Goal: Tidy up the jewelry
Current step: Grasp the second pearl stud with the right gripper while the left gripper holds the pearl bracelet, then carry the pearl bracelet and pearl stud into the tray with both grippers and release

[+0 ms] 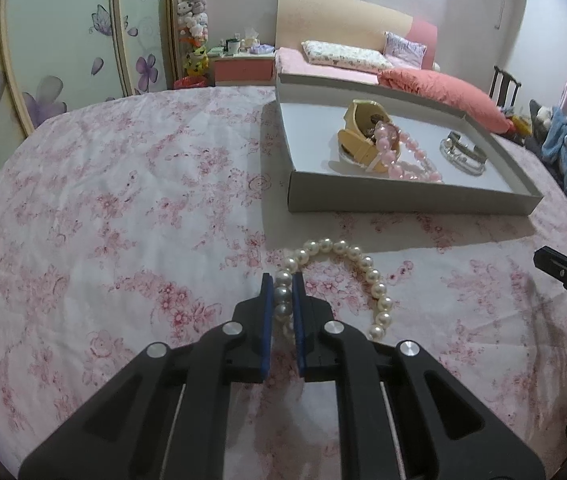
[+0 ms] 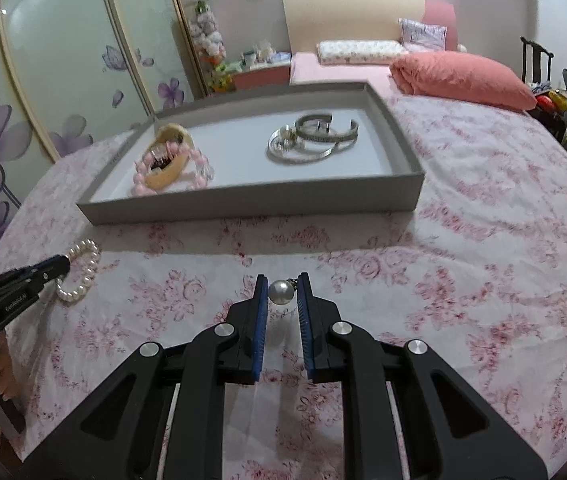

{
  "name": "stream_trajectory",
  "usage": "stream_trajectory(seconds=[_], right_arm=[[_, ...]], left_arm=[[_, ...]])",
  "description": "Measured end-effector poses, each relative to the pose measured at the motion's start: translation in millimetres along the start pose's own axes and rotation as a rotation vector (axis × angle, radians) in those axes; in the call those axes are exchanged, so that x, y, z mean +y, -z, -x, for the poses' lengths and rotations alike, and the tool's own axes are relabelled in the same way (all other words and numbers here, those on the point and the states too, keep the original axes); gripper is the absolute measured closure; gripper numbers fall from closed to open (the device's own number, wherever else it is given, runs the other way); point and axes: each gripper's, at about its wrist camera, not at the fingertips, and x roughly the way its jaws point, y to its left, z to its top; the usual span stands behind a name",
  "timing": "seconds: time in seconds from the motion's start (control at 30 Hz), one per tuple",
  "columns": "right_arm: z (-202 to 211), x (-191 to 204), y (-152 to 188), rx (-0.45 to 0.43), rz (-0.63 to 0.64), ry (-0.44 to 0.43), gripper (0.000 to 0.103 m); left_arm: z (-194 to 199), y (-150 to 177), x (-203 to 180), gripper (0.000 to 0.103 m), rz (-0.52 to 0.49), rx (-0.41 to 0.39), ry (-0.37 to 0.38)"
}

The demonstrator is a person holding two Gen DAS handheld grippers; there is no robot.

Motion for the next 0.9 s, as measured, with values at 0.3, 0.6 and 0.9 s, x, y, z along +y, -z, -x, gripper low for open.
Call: stream_trajectory(seconds=[0.3, 0.6, 0.9], right_arm=[[34, 12, -4, -0.163, 0.034, 0.002, 0.087], [67, 30, -6, -0.336, 0.078, -0.002, 0.087], [91, 43, -5, -0.467, 0.120, 0.018, 0.087]], left_arm=[[52, -1, -15, 0.093, -0.012, -0.178, 0.077], [99, -4, -30, 0.093, -0.015, -0.333, 0.122], [129, -5, -42, 0.093, -0.023, -0.455, 0.118]])
